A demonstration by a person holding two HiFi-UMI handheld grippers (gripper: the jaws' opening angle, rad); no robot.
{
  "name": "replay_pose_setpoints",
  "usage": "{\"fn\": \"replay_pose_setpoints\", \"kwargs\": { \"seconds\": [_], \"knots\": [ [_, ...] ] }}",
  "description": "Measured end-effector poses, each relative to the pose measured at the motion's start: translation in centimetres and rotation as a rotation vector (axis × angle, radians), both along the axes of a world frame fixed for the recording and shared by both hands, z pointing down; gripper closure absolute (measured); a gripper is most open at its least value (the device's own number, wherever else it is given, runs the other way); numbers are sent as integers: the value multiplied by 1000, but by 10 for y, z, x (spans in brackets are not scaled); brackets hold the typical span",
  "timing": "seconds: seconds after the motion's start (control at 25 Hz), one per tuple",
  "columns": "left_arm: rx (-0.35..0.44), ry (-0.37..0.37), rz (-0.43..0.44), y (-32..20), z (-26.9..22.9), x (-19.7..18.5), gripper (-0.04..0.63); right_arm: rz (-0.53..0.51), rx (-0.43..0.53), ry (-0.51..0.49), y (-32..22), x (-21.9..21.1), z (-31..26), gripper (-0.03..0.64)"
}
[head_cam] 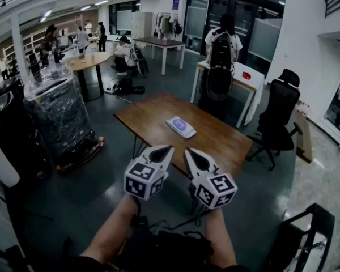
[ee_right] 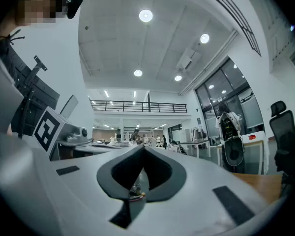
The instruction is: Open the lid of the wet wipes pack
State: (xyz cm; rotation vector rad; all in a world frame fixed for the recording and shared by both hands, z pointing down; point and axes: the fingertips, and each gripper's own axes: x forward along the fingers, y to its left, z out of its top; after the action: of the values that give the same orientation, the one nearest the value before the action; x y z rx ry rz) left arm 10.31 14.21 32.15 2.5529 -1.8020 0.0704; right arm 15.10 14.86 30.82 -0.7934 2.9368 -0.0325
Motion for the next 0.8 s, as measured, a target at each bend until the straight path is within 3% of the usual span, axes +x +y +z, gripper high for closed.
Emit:
{"fn": "replay_pose_setpoints", "kwargs": {
  "seconds": [0.8],
  "knots": [
    [-20,6,10,-3,13,-3,589,16,-11,-7,-4,-4,8,606]
  ]
}}
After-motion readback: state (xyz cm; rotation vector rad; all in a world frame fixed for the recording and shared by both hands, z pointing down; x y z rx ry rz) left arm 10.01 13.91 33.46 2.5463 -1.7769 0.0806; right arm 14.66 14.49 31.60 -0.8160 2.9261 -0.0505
